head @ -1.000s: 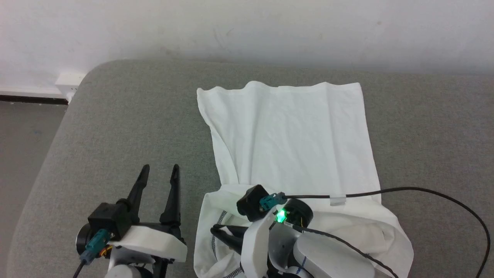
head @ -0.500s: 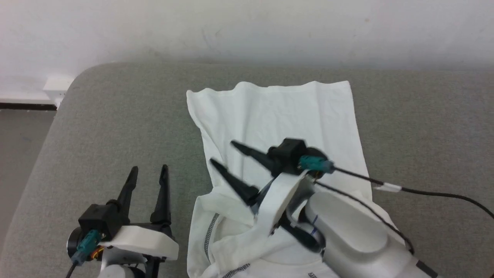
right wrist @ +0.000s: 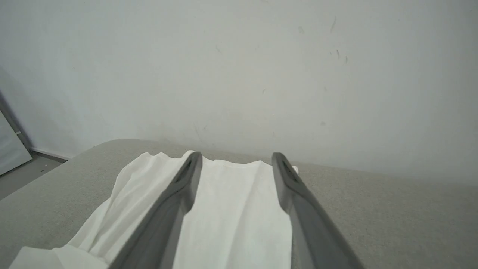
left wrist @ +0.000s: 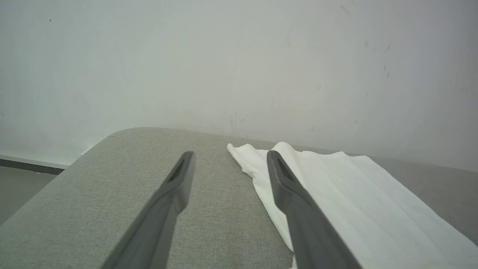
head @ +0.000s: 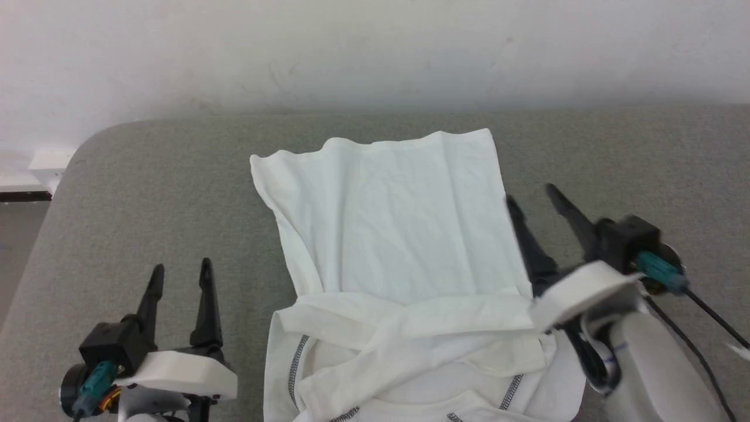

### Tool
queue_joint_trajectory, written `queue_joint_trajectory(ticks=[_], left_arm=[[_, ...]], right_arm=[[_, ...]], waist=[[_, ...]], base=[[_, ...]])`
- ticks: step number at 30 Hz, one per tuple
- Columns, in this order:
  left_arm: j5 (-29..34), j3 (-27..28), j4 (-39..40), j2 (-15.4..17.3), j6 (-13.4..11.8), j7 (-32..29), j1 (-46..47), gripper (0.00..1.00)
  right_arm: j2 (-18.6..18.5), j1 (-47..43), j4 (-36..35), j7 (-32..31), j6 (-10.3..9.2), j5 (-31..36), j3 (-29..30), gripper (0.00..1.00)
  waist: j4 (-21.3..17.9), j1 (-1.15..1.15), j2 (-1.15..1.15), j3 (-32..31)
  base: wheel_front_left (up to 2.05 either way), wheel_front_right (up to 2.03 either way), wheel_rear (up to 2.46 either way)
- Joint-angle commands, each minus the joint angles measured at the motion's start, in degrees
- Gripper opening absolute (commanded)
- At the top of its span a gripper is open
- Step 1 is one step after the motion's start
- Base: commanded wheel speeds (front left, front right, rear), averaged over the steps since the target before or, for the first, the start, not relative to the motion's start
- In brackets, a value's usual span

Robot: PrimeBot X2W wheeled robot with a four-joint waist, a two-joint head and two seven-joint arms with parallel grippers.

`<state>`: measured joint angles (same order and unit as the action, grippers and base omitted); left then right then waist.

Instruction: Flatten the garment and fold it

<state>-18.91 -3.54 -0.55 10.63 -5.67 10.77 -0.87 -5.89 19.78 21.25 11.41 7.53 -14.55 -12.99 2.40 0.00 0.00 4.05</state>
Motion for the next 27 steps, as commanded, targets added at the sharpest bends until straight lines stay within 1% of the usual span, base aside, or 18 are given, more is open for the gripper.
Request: queue_joint_trajectory(ticks=[1, 4, 8, 10, 11, 13, 16, 19, 23, 27], left_arm=[[-0.32, 0.62, 0.55, 0.94, -0.35, -0.18, -0.62, 1.0], [-0.17, 1.54, 1.35, 2.32, -0.59, -0.57, -0.66, 1.0], [-0.02, 2.88, 2.68, 4.36, -0.78, -1.38, 0.89, 1.0], [-0.18, 3.37, 3.17, 5.55, -0.39, -2.08, 2.97, 1.0], [-0.18, 3.37, 3.17, 5.55, -0.39, -2.08, 2.97, 1.0], [-0.54, 3.66, 3.36, 6.77, 0.34, -3.03, 5.83, 1.0], [-2.07, 4.1, 2.49, 8.73, 2.17, -5.23, 11.58, 1.0], [-4.21, 4.0, 0.05, 11.0, 4.95, -8.66, 18.98, 1.0], [-7.18, 3.39, -5.65, 14.59, 8.73, -15.52, 29.21, 1.0], [-10.41, 2.05, -13.33, 18.3, 11.13, -24.75, 38.29, 1.0]], right_arm=[[0.23, -3.54, -3.68, -1.5, -0.04, 1.69, 3.1, 1.0], [0.74, -9.17, -11.05, -5.01, -0.04, 4.35, 7.8, 1.0], [1.78, -15.08, -19.66, -8.94, -0.04, 6.07, 11.98, 1.0], [2.32, -17.08, -23.16, -10.35, -0.04, 6.31, 13.53, 1.0], [2.32, -17.08, -23.16, -10.35, -0.04, 6.31, 13.53, 1.0], [2.68, -18.44, -25.92, -11.41, -0.04, 6.38, 14.62, 1.0], [2.93, -19.27, -28.76, -12.34, -0.04, 6.11, 15.17, 1.0], [2.98, -19.02, -29.87, -12.13, -0.04, 4.32, 15.13, 1.0], [3.0, -17.75, -30.24, -10.83, -0.04, 2.72, 13.96, 1.0], [3.0, -16.41, -29.87, -9.28, -0.04, 1.71, 12.59, 1.0]], waist=[[-0.82, 0.0, 0.0, 0.23], [-2.1, 0.0, 0.0, 1.16], [-3.76, 0.0, 0.0, 3.3], [-4.59, 0.0, 0.0, 4.71], [-4.59, 0.0, 0.0, 4.71], [-5.43, 0.0, 0.0, 6.3], [-6.89, 0.0, 0.0, 9.1], [-8.27, 0.0, 0.0, 11.66], [-10.53, 0.0, 0.0, 14.98], [-12.76, 0.0, 0.0, 18.31]], base=[[0.0, 0.0, 0.0], [0.0, 0.0, 0.0], [0.0, 0.0, 0.0], [0.0, 0.0, 0.0], [0.0, 0.0, 0.0], [0.0, 0.0, 0.0], [0.0, 0.0, 0.0], [0.0, 0.0, 0.0], [0.0, 0.0, 0.0], [0.0, 0.0, 0.0]])
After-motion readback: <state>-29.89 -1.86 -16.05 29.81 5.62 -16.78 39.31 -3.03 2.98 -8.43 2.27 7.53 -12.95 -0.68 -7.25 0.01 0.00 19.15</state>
